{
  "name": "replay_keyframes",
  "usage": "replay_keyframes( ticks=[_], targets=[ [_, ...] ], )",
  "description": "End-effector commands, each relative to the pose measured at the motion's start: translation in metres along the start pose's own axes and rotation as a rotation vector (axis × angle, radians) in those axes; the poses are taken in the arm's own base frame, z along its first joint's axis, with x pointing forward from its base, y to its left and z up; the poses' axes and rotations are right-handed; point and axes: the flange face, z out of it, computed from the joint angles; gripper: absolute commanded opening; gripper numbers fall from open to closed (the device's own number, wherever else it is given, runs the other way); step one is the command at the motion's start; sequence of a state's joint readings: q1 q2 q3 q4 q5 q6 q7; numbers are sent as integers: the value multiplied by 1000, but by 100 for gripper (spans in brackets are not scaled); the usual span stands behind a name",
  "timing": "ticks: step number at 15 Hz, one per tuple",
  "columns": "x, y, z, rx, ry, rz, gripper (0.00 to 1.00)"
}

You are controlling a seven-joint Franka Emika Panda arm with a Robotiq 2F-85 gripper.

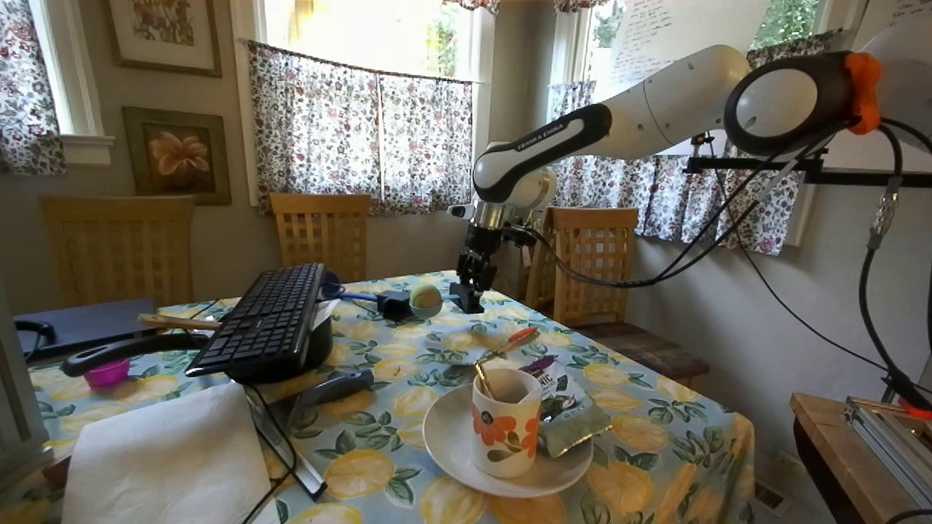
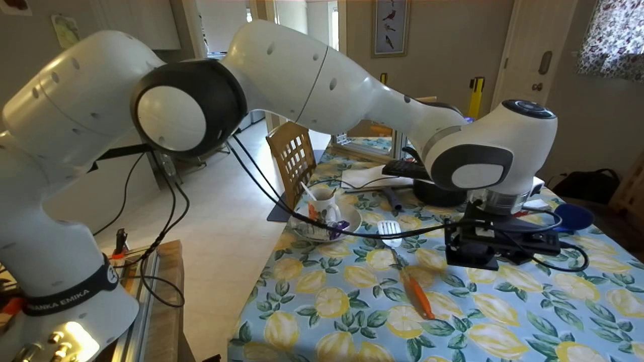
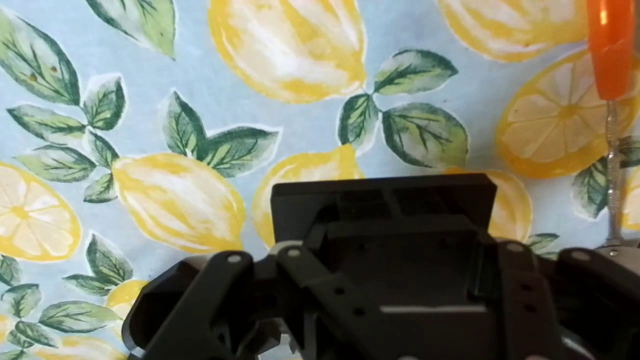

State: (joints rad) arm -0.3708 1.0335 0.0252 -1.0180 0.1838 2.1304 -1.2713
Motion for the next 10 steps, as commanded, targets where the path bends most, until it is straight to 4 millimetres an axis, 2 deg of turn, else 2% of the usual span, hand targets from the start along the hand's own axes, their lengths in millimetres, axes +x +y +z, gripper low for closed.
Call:
replay_keyframes(
  ticks=[1,10],
  targets=[
    [-12,5,5,-26,-80,-79,34],
    [-63,23,12,-1,-58,-289,34]
  ],
)
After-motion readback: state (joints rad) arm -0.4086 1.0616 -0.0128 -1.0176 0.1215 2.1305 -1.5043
